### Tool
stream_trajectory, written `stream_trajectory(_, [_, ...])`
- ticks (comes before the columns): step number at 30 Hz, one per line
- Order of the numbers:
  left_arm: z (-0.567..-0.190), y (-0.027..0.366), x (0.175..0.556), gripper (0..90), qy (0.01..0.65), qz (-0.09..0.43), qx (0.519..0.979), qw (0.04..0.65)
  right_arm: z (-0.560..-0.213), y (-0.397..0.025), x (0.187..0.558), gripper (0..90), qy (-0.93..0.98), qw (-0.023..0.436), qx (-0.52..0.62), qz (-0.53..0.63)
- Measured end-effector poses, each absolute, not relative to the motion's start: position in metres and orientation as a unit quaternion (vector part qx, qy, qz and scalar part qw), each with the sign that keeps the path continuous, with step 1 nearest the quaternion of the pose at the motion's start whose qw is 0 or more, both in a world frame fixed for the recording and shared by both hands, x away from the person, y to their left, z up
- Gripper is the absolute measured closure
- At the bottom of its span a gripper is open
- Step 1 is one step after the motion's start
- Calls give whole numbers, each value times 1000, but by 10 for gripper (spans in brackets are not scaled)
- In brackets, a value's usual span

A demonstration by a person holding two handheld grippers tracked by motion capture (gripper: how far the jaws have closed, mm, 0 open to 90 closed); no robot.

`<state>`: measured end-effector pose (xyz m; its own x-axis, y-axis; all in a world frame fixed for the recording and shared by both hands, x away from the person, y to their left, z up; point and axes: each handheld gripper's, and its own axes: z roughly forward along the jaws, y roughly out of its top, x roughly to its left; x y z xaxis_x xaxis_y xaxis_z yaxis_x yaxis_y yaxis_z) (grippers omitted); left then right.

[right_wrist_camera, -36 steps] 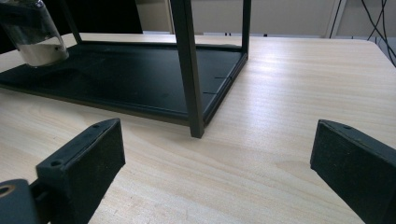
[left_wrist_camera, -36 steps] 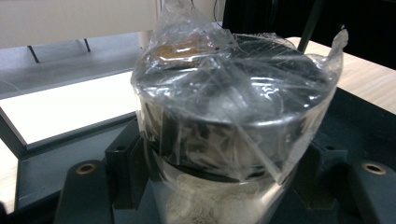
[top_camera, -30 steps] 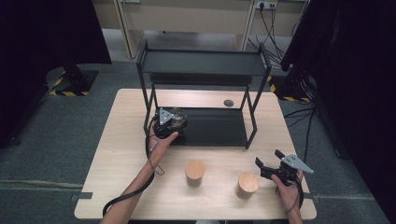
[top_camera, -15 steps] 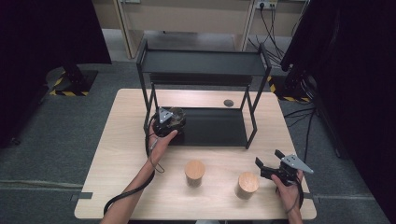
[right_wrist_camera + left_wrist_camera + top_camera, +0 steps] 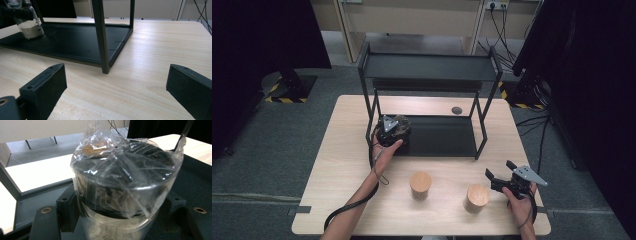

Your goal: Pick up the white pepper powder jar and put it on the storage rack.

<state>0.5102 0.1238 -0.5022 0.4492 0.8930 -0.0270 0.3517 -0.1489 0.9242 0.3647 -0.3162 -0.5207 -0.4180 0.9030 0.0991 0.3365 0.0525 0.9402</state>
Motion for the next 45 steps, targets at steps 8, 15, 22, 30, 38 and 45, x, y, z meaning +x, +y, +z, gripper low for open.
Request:
stream_trajectory(8, [-504, 122, 508, 313, 438, 291, 702, 480, -521, -316, 365, 33, 671, 278, 462, 510])
stream_trajectory(15, [-504, 122, 508, 307, 442, 287, 701, 480, -521, -316, 364, 33, 671, 278, 462, 510])
stream_trajectory(22, [-501, 121, 504, 155, 458, 277, 697, 477, -521, -316, 364, 33, 671, 279, 461, 509])
stream_trajectory(30, [-498, 120, 500, 38, 461, 277, 702, 466, -521, -316, 364, 33, 671, 279, 462, 509])
stream_trajectory(38, [-495, 123, 495, 21, 457, 266, 702, 477, -521, -316, 365, 33, 671, 278, 462, 509])
stream_trajectory(45, [-494, 124, 489, 20, 449, 262, 707, 480, -521, -316, 364, 33, 671, 279, 462, 509])
